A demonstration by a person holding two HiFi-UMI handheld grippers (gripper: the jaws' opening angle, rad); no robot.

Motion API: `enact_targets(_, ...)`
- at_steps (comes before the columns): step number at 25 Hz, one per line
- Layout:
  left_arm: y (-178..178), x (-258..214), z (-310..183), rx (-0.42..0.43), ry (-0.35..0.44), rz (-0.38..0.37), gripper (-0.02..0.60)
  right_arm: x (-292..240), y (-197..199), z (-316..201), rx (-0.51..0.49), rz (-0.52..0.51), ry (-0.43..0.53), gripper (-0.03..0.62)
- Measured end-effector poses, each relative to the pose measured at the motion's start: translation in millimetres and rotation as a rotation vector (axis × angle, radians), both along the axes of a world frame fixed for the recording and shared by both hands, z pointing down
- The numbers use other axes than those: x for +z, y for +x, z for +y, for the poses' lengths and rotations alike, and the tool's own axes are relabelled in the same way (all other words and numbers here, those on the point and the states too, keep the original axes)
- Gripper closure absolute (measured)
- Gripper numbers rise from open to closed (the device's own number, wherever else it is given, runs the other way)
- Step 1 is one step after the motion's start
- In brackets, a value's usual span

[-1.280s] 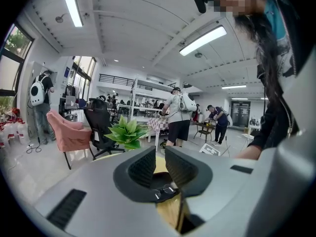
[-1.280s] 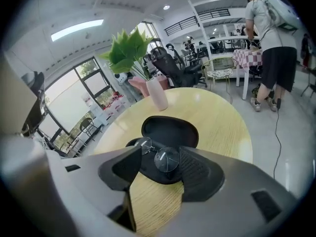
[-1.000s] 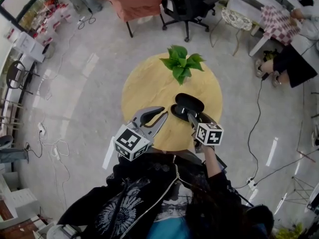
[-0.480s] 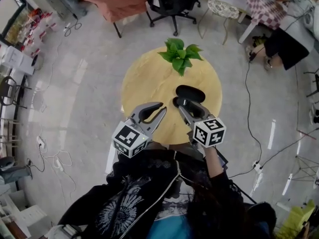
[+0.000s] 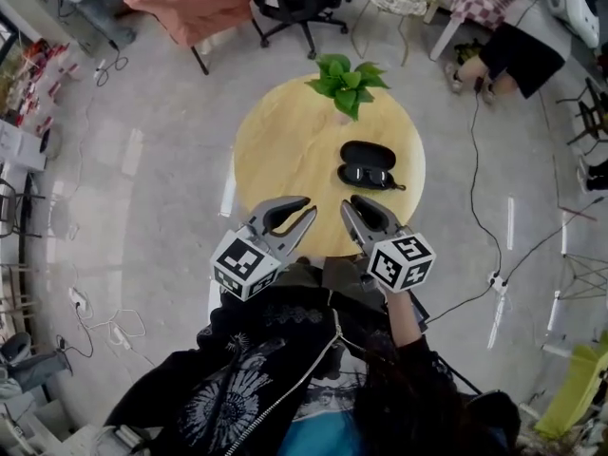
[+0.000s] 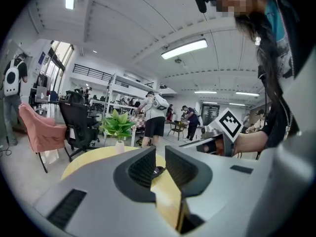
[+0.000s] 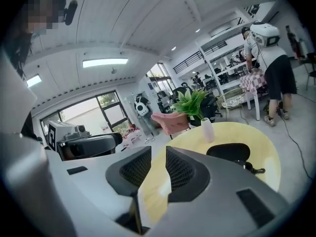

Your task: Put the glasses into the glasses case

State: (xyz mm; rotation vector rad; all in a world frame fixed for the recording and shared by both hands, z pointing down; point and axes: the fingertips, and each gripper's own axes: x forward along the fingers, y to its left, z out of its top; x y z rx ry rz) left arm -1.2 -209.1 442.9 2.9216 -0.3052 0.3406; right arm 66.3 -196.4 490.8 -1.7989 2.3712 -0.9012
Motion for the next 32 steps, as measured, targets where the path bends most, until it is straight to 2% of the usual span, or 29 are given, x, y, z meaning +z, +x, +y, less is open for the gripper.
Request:
enact_targets(5,-16.7,1.6,11.7,0.032,-0.020,0.027,0.529,1.2,-27.0,25.9,0.015,0.022,-0.023,0.503)
enact_targets(11,-16.4,-3.9,41.1,0.068,-0.029,0.056,0.529,-6.4,-35.3,54.3,0.018,0.025,-0.017,0.516)
enact_targets(18,-12.1,-15.1,73.5,0.030,-0.019,0.076,0.529,-18.9,-33.4,103.3,0.003,0.014,0.013,0.517)
enact_targets(22,1.6,-17.1,120.9,0.039,-0.010,0.062,0.529,-24.5,-21.3,147.1,0.003,0.016,0.033,0.517)
enact_targets(32,11.1,-3.2,256.6,0.005,-0.006,0.011,0.529,-13.4,-22.7,268.1,-0.094,0.016,0.019,0.517)
